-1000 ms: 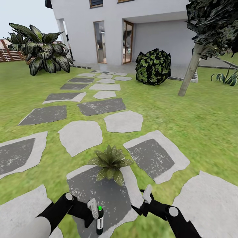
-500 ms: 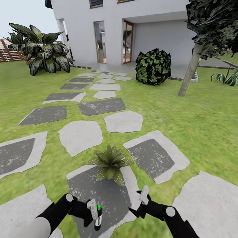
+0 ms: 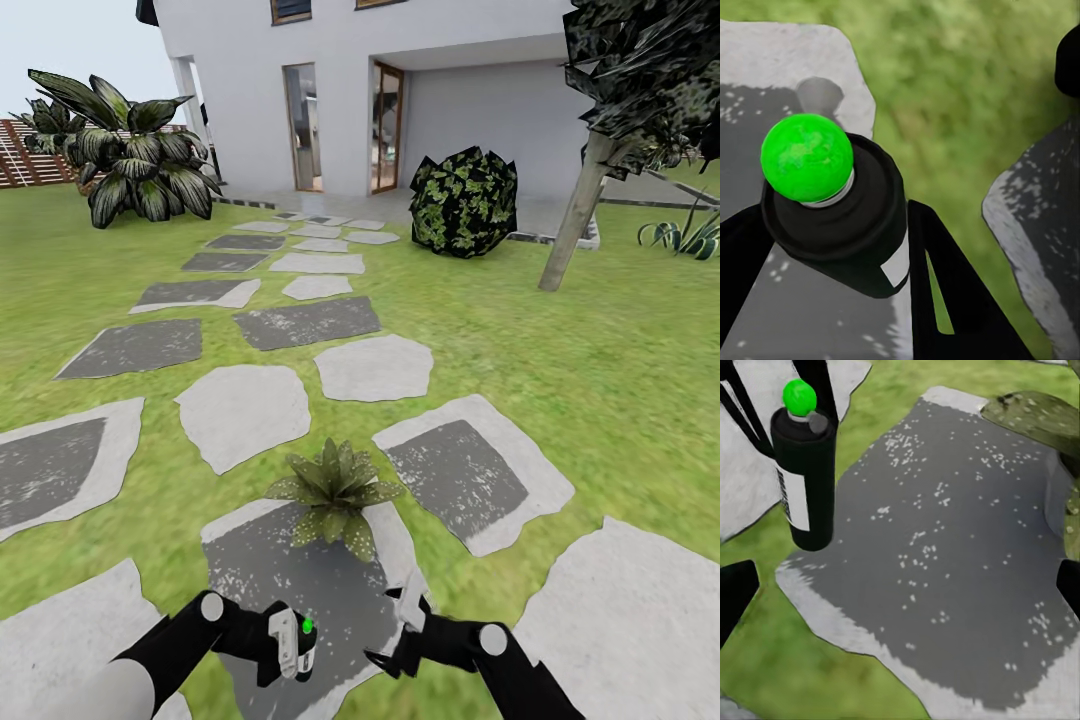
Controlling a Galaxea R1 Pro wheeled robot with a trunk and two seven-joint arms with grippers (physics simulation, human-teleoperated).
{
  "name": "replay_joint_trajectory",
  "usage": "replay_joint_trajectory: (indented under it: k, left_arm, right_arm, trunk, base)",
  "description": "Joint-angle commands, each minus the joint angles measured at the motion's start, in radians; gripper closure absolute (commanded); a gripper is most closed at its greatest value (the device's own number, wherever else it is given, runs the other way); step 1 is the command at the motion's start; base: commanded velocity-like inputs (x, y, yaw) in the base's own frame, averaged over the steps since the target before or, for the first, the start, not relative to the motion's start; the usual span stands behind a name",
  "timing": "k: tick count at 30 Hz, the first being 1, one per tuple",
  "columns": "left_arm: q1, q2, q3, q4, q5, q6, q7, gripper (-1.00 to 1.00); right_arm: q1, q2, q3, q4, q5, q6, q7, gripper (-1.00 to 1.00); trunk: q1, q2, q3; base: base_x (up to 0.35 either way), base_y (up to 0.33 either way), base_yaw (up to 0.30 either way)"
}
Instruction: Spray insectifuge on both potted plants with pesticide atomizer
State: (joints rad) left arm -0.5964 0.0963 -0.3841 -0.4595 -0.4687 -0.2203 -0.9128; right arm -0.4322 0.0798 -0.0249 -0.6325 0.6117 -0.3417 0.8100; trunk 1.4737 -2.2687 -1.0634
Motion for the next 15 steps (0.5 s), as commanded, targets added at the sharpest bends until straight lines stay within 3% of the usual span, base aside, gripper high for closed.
replay_joint_trajectory:
  k: [1,2,3,15]
  left_arm:
    - [0.0,0.0,-0.002,0.0,-0.006,-0.006,0.0,1.0]
    - [0.0,-0.001,-0.003,0.002,-0.006,-0.007,0.0,1.0]
    - [0.0,-0.002,-0.003,0.002,-0.006,-0.007,0.0,1.0]
    - [0.0,-0.007,0.003,0.002,-0.006,-0.006,0.017,1.0]
  right_arm:
    - [0.0,0.003,-0.003,-0.002,0.007,-0.004,0.02,-1.0]
    - [0.0,0.005,-0.003,-0.002,0.007,-0.004,0.032,-1.0]
    - [0.0,0.007,-0.003,-0.003,0.007,-0.005,0.043,1.0]
    - [0.0,0.013,-0.003,-0.005,0.005,-0.004,0.057,1.0]
  trunk:
    - [0.0,0.0,-0.001]
    - [0.0,0.0,-0.001]
    - [0.0,0.0,-0.001]
    - [0.0,0.0,-0.001]
  base:
    - [0.0,0.0,0.0]
    - [0.0,0.0,0.0]
    - [0.0,0.0,0.0]
    - [0.0,0.0,0.0]
